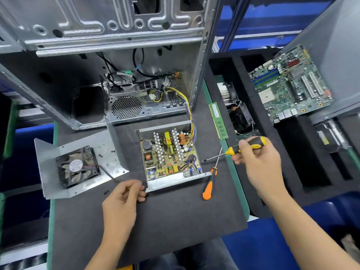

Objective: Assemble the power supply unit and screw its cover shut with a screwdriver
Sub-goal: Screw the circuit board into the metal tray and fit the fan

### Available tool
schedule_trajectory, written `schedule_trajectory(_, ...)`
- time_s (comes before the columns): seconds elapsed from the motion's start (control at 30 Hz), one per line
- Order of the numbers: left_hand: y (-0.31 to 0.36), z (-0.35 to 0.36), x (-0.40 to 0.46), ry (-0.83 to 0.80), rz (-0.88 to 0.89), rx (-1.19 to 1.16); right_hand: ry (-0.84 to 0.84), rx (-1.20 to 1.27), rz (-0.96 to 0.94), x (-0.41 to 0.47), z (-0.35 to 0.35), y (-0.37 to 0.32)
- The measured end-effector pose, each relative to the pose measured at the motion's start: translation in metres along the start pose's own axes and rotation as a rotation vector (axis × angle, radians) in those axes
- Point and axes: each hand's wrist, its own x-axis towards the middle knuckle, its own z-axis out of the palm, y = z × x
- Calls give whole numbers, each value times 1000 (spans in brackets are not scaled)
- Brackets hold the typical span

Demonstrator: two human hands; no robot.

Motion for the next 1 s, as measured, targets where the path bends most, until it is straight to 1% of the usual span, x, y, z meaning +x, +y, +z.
schedule_trajectory(0.2, -2, 0, 2, -3, 25, 45, -31, -11, 14, -1, 5, 6)
schedule_trajectory(0.57, -5, -1, 3, -7, 29, 32, -58, -23, 11, -2, 9, 10)
schedule_trajectory(1.0, -5, 0, 1, -2, 18, 16, -63, -54, -4, -6, 11, 0)
